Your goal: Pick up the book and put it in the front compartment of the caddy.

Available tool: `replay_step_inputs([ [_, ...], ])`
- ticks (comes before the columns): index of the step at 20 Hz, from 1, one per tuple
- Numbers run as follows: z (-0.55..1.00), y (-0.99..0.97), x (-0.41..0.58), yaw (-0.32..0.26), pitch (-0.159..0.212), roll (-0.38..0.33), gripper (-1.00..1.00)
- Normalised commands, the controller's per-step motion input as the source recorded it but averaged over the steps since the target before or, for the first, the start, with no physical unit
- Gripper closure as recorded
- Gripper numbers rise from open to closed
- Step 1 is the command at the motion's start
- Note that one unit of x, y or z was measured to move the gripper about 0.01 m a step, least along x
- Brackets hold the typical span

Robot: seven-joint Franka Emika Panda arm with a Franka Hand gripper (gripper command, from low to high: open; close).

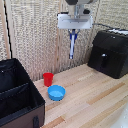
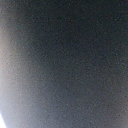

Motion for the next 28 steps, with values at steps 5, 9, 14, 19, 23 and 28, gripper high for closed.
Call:
replay_step_inputs([
  [5, 0.37, 0.37, -0.014, -0.269, -0.026, 0.000, 1.00],
  [9, 0.19, 0.51, -0.005, -0.219, 0.001, 0.000, 1.00],
  [14, 0.24, 0.53, -0.065, -0.176, 0.000, 0.040, 1.00],
  [19, 0.39, 0.50, -0.185, -0.136, 0.000, 0.095, 1.00],
  [23, 0.35, 0.52, -0.235, -0.111, 0.000, 0.082, 1.00],
  [28, 0.27, 0.59, -0.264, -0.100, 0.000, 0.042, 1.00],
])
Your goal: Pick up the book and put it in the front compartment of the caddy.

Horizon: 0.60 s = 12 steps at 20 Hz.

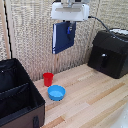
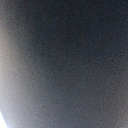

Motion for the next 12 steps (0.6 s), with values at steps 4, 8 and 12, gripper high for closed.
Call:
replay_step_inputs([
  [4, 0.23, 0.66, -0.250, -0.095, 0.000, 0.007, 1.00],
  [8, 0.22, 0.72, -0.251, -0.074, 0.000, 0.000, 1.00],
  [12, 0.19, 0.78, -0.235, -0.048, 0.001, 0.000, 1.00],
])
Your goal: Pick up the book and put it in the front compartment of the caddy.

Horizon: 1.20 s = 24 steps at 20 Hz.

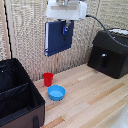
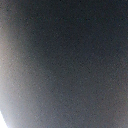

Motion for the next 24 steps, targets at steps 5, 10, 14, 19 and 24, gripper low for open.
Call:
replay_step_inputs([
  [5, 0.20, 0.80, -0.130, -0.017, 0.063, 0.001, 1.00],
  [10, 0.14, 0.85, -0.082, -0.002, 0.101, 0.000, 1.00],
  [14, 0.12, 0.84, -0.010, -0.024, 0.105, 0.000, 1.00],
  [19, 0.14, 0.83, 0.000, -0.042, 0.093, 0.000, 1.00],
  [24, 0.21, 0.83, 0.000, -0.054, 0.068, 0.000, 1.00],
])
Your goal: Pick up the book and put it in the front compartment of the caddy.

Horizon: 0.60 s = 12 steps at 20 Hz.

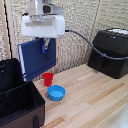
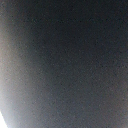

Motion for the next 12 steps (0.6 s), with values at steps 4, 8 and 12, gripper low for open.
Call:
replay_step_inputs([
  [4, 0.38, 0.82, 0.011, -0.073, 0.010, 0.000, 1.00],
  [8, 0.44, 0.82, 0.043, -0.088, 0.000, 0.000, 1.00],
  [12, 0.41, 0.82, 0.036, -0.093, 0.000, 0.000, 1.00],
])
